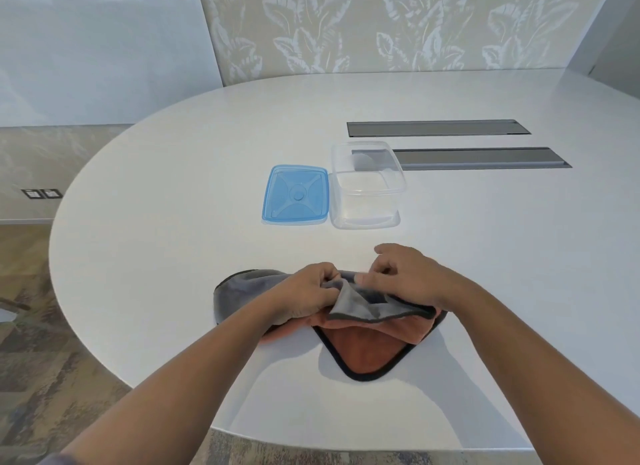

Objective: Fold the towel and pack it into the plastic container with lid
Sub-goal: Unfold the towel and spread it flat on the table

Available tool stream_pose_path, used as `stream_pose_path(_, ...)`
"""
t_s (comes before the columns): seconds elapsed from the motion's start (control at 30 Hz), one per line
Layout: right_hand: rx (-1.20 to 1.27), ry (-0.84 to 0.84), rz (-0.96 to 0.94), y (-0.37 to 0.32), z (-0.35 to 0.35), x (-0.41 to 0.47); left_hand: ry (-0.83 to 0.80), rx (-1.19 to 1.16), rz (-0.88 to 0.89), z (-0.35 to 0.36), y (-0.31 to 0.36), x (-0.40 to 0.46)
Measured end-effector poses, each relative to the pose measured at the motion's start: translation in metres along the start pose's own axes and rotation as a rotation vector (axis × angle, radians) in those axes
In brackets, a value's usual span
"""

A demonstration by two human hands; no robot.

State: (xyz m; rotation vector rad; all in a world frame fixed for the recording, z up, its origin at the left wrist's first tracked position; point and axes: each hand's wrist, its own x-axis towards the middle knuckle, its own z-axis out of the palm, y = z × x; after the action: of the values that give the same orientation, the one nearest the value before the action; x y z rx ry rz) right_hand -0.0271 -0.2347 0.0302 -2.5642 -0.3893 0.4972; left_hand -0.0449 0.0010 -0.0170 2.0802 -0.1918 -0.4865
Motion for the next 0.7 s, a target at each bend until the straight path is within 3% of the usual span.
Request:
stream_pose_path(0.07, -0.196, -0.134, -0.086, -0.009, -0.002, -0.009, 0.005, -0.081, -0.025, -0.002, -0.003, 0.001)
stream_pose_path(0.2, -0.234, -0.344, -0.145, -0.015, 0.0, -0.02, 0.014, -0.224, -0.082, -0.006, -0.004, 0.001)
stream_pose_path(0.33, -0.246, -0.242, -0.136, -0.016, 0.008, -0.02, -0.002, -0.151, -0.081, -0.013, -0.001, 0.001)
stream_pose_path(0.6, -0.153, -0.17, -0.046, -0.016, -0.004, -0.006, -0.079, 0.72, 0.031, -0.036, 0.015, -0.008)
stream_pose_path(0.7, -0.072, -0.174, 0.014, -0.015, -0.004, -0.005, -0.09, 0.812, -0.03, -0.045, 0.023, -0.01)
